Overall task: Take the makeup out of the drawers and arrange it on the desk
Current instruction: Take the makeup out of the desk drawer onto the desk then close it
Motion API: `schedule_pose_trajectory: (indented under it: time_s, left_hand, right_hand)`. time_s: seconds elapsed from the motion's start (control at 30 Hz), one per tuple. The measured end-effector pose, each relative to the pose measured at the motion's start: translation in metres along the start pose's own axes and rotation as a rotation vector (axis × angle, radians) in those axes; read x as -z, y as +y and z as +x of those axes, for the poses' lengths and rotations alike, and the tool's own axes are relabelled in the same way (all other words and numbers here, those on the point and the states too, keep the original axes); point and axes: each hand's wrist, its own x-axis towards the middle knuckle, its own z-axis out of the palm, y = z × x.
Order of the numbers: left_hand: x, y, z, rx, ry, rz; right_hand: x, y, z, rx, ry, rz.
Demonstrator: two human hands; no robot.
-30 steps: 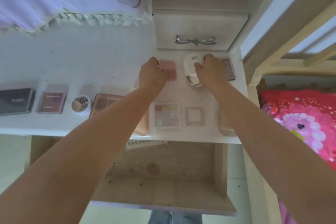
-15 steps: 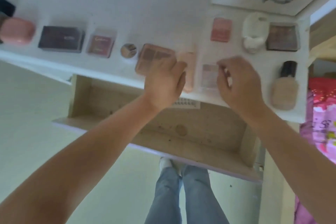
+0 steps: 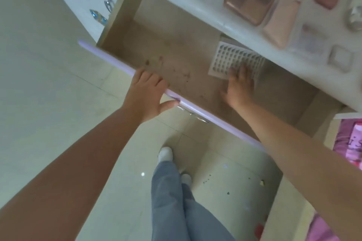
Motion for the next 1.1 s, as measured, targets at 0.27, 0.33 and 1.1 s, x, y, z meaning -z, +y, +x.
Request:
schedule_pose_trajectory:
  time_s: [0.27, 0.33, 1.1]
  left_hand:
    - [-0.02, -0.004, -0.006, -0.062, 0.121, 0.143]
    - [-0.023, -0.007, -0.006, -0.086, 0.146, 0.148]
    - [0.031, 0.013, 0.0, 0.014, -0.352, 0.08]
  right_hand:
    - [-0.027, -0.014, -0.006, 0.089, 0.056, -0.083]
    - [-0.023, -0.015, -0.001, 0.113, 0.094, -0.135]
    - [0.04, -0.006, -0.047, 0.048, -0.246, 0.328]
